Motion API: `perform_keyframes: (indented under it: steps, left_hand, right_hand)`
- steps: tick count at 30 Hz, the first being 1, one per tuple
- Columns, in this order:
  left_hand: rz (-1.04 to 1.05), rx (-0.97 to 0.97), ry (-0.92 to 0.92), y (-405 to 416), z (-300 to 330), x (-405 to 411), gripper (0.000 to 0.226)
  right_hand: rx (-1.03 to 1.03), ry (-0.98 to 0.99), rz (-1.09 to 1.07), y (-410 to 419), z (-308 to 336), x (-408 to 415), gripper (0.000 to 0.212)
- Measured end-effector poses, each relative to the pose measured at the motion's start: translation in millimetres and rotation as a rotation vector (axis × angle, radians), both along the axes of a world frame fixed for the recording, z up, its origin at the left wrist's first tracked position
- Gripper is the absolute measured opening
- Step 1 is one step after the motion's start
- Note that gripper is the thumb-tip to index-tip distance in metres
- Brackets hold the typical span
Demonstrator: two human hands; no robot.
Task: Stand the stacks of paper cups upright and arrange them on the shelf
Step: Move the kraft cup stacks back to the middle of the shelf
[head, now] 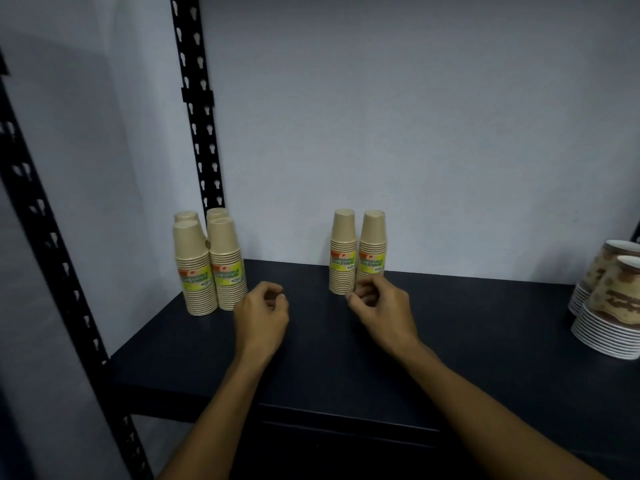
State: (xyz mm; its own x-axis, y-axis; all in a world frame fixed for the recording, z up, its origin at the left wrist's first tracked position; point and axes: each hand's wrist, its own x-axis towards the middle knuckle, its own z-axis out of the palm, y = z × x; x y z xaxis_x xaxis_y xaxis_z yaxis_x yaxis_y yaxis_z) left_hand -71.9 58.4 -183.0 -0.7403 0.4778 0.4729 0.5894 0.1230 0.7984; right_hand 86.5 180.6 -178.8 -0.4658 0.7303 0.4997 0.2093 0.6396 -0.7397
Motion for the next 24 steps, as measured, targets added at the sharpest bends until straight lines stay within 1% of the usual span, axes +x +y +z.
perform_keyframes:
  steps: [3, 7, 10, 12, 13, 15, 17, 18, 19, 21, 24]
  left_hand:
    - [0.052, 0.015, -0.004, -26.0, 1.6, -16.9, 0.011]
    - [0.171, 0.025, -0.048, -58.2, 2.4, -48.7, 0.01]
    - [0.274, 0.074, -0.118, -72.9, 4.1, -66.2, 0.014]
    - [0.325, 0.119, -0.208, -76.5, 6.1, -73.0, 0.017]
    - [0.324, 0.141, -0.264, -76.4, 7.2, -76.1, 0.021]
    - [0.26, 0.146, -0.339, -74.0, 6.3, -84.5, 0.042]
    - [0.184, 0.105, -0.361, -72.2, 4.3, -93.6, 0.065]
    - [0.147, 0.096, -0.371, -71.7, 4.3, -96.9, 0.072]
    - [0.111, 0.1, -0.38, -71.2, 4.7, -99.2, 0.077]
    - [0.051, 0.108, -0.375, -70.1, 2.7, -104.3, 0.083]
    - [0.034, 0.08, -0.33, -67.3, 0.7, -106.8, 0.083]
  right_hand:
    - [-0.057, -0.023, 0.087, -14.5, -4.2, -15.7, 0.022]
    - [-0.12, -0.013, 0.152, -31.2, -5.7, -46.8, 0.025]
    - [-0.138, -0.03, 0.182, -44.7, -7.0, -78.7, 0.03]
    - [-0.131, -0.056, 0.204, -52.1, -6.2, -101.6, 0.04]
    - [-0.131, -0.06, 0.215, -54.4, -5.3, -112.8, 0.046]
    - [-0.154, -0.06, 0.243, -56.5, -3.4, -133.1, 0.061]
    - [-0.181, -0.066, 0.283, -56.8, -2.3, -149.1, 0.072]
    - [-0.187, -0.073, 0.309, -56.7, -1.6, -154.8, 0.076]
    - [-0.189, -0.081, 0.346, -56.7, -0.9, -159.5, 0.077]
    - [-0.179, -0.099, 0.443, -57.5, -0.9, -166.0, 0.073]
    - [-0.149, -0.107, 0.477, -55.8, -2.0, -171.1, 0.066]
